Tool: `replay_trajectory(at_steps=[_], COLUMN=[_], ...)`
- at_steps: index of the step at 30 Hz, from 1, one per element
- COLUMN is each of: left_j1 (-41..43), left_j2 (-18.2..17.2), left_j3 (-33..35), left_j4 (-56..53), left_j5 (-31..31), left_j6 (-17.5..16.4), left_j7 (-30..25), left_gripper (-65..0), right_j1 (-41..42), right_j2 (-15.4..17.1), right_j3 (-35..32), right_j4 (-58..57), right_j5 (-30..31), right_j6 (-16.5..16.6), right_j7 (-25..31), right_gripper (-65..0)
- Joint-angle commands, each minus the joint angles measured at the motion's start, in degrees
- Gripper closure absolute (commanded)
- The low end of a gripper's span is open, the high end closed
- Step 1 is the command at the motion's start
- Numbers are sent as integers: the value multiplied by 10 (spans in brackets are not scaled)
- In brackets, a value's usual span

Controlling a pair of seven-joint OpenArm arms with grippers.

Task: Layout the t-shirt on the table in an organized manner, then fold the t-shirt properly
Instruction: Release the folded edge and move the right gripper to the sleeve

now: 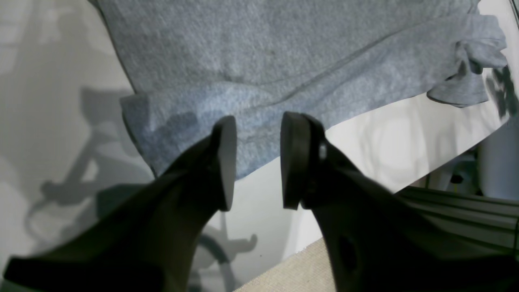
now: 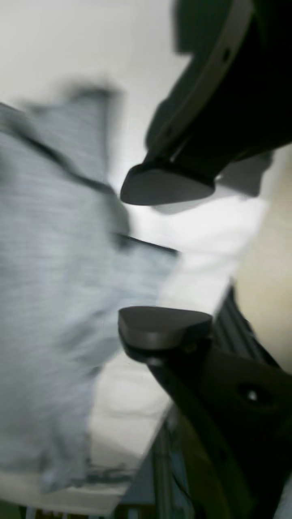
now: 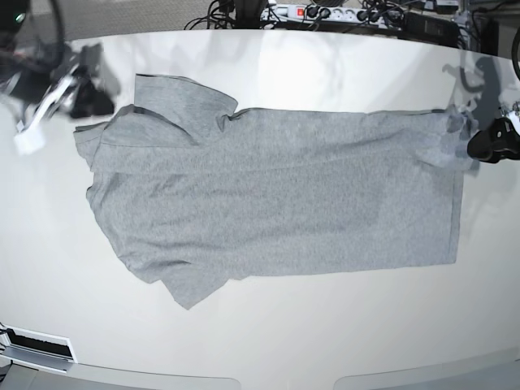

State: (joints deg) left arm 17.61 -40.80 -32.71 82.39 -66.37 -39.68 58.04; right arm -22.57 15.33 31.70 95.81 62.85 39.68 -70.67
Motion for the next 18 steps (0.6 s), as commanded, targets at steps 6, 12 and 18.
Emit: replay_trajectory(at_steps=[6,12,18], left_j1=[0,0,0], left_j2=[5,8,8], left_j3=[-7,-7,-7], left_j4=[6,6,6], left_j5=[-11,-12,-12], left_j6=[-3,-3,-3], left_j7=[-8,-4,7], left_gripper=[-202,-202,-202], right_j1=[4,33,41], right_j2=[-30,-40,-41], right_j3=[4,-30,-104], right_j4=[-52,-136,-166], right_j5=[-64,-128,-166], right_j6=[3,3,3], right_j7=[88,108,141], right_gripper=[-407,-407,-407])
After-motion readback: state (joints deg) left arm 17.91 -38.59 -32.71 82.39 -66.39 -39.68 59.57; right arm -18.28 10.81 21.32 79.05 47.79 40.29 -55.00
